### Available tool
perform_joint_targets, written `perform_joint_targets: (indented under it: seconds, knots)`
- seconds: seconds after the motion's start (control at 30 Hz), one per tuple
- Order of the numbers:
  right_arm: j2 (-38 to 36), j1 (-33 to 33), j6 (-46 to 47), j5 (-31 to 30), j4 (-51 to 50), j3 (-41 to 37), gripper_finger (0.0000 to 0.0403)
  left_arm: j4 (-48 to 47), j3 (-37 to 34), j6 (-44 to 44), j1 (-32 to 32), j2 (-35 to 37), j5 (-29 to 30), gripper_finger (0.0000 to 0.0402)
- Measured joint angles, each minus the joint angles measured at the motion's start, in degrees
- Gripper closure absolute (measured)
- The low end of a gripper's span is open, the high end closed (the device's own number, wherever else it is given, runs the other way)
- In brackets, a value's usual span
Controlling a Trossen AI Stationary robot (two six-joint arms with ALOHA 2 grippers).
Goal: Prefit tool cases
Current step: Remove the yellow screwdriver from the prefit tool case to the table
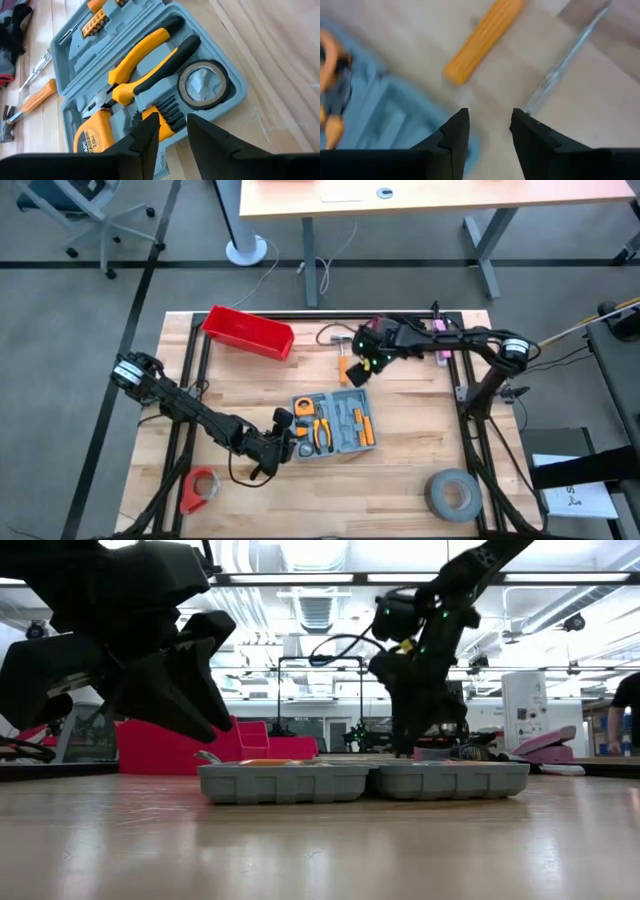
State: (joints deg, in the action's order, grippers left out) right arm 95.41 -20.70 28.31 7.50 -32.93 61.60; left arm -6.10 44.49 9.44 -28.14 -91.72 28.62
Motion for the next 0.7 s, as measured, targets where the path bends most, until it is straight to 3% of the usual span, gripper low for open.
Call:
perform_joint_targets:
  seconds: [0.23, 0.47, 0.7]
  knots:
    - [-0.99, 10.41, -5.56, -1.09, -3.22, 0.00, 0.0290, -0.01, 0.00, -1.89, 0.00, 0.00, -0.04, 0.0296]
    - [-1.02, 22.07, -9.58, -11.10, -3.23, 0.00, 0.0299, 0.01, 0.00, -4.67, 0.00, 0.00, -0.04, 0.0304]
    - [-1.04, 24.24, 0.71, -13.70, -4.71, 0.00, 0.0289, 0.02, 0.18, -7.04, -0.02, 0.00, -0.07, 0.0289]
